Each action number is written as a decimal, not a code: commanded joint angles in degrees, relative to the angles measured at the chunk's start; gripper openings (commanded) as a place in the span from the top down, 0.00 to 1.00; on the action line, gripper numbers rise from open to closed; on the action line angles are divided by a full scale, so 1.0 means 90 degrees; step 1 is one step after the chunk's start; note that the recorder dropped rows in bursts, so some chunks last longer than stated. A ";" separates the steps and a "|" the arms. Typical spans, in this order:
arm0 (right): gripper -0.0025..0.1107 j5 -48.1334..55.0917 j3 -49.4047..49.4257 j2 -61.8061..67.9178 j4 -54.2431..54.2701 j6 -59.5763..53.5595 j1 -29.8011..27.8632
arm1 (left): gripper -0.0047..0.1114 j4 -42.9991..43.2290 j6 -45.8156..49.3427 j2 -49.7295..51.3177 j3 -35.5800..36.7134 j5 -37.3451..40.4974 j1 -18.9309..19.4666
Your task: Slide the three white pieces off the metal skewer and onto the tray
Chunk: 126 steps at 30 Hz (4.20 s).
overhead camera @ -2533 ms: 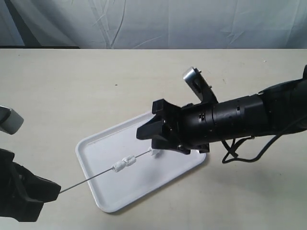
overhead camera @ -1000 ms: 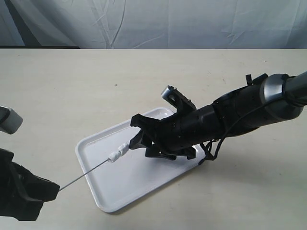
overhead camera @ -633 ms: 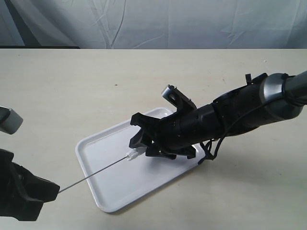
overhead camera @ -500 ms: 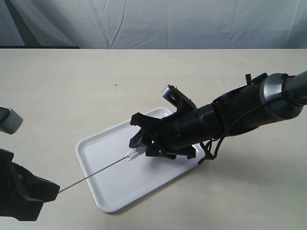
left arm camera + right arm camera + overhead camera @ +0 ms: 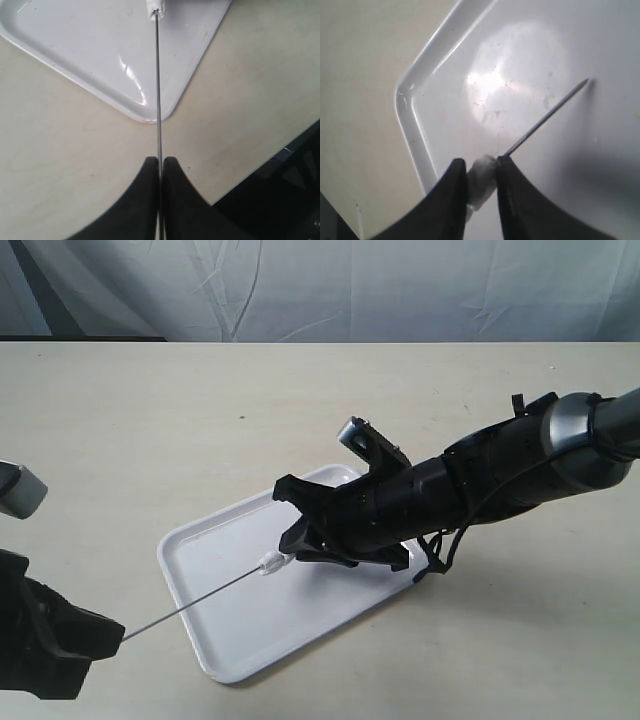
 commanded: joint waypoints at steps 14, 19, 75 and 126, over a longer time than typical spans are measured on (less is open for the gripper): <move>0.98 0.0031 -0.0033 0.0008 -0.0019 -0.0031 0.0015 | 0.96 -0.0095 -0.0002 -0.0027 0.0010 0.0169 -0.0052; 0.98 0.0016 -0.0033 0.0008 -0.0019 -0.0043 0.0026 | 0.96 -0.0125 -0.0002 0.0119 0.0010 0.0254 -0.0052; 0.61 -0.0169 -0.0033 0.0008 -0.0318 0.0197 0.0079 | 0.96 0.0615 -0.0715 0.0119 -0.0301 0.0876 -0.0052; 0.93 -0.1680 -0.0033 0.0450 -0.0118 0.0358 0.0079 | 0.96 0.0634 -0.0675 0.0119 -0.0301 0.2359 -0.0052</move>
